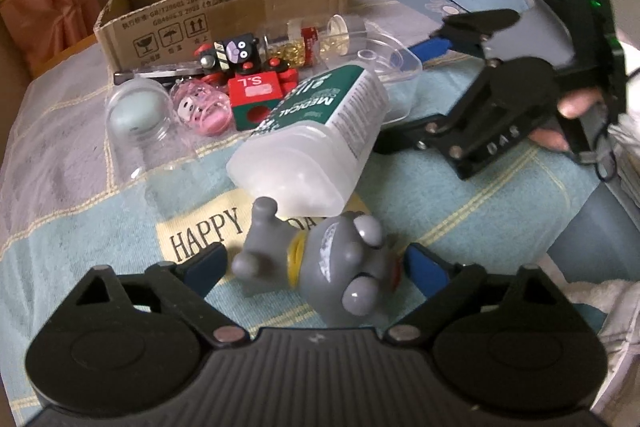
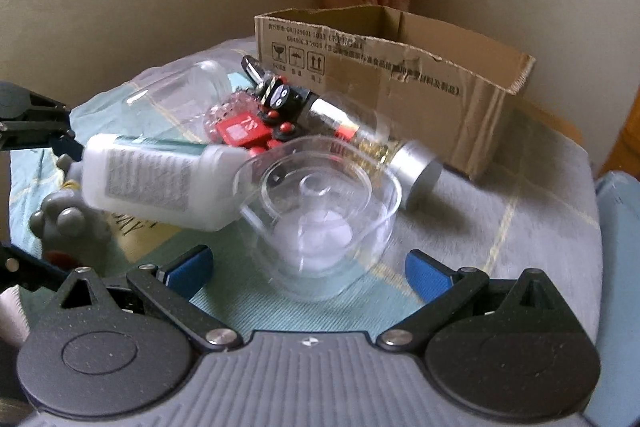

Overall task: Organize rigid objects
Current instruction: 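Grasp the grey animal figure with the left tool while the right tool grasps the clear round container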

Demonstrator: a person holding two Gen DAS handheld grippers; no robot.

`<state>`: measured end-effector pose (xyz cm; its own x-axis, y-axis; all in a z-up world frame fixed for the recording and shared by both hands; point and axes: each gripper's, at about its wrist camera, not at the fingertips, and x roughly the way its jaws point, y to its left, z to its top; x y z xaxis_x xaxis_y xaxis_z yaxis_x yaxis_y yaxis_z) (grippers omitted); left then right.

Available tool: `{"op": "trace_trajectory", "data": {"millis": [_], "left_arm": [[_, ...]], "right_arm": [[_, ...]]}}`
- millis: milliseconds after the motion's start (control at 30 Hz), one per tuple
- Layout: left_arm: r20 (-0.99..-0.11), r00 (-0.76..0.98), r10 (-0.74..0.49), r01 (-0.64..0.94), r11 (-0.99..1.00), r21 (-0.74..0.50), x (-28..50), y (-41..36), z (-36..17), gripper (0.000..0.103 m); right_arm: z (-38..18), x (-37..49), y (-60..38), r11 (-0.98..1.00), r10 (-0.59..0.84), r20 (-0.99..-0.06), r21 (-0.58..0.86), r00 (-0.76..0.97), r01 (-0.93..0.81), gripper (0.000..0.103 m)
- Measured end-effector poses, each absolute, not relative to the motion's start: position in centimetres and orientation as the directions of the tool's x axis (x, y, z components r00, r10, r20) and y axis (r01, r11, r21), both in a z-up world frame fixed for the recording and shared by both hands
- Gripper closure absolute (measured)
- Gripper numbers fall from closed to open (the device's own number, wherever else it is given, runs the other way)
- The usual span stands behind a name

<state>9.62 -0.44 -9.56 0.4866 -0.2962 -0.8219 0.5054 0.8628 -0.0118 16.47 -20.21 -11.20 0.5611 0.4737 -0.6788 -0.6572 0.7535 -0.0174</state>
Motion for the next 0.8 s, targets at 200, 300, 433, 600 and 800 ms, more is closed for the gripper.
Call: {"op": "trace_trajectory", "data": {"millis": [200,300,433,600,800], "left_arm": [[-0.825,0.485,-0.289,0.497,0.868,-0.011,9.6,-0.6,-9.5,0.008],[-0.826,0.485,-0.288,0.496,0.868,-0.011,9.5,-0.6,-9.5,0.008],[-0.829,0.480,-0.286,0.500,0.866,-0.010,9.4,-0.5,-9.5,0.008],[-0.831,0.473,-0.292,0.513,0.859,-0.009,9.3,-0.3,-9.4,0.011],[-0.830,0.473,-0.296,0.520,0.854,-0.009,9.2,-0.3,-9.0,0.025]], "right_arm": [[-11.1,18.3,-19.7,0.709,0.503,-0.686,-0.021,0.526,-0.705,0.000],[-10.9,18.2,-19.2,0.682,0.505,-0.698,-0.039,0.508,-0.731,0.000],[-10.5,17.4,-18.8,0.620,0.513,-0.732,-0.046,0.448,-0.784,0.000],[-10.1,16.7,-18.9,0.567,0.509,-0.742,-0.092,0.436,-0.818,0.000],[-10.2,18.0,-18.1,0.563,0.500,-0.726,-0.141,0.472,-0.814,0.006]]}}
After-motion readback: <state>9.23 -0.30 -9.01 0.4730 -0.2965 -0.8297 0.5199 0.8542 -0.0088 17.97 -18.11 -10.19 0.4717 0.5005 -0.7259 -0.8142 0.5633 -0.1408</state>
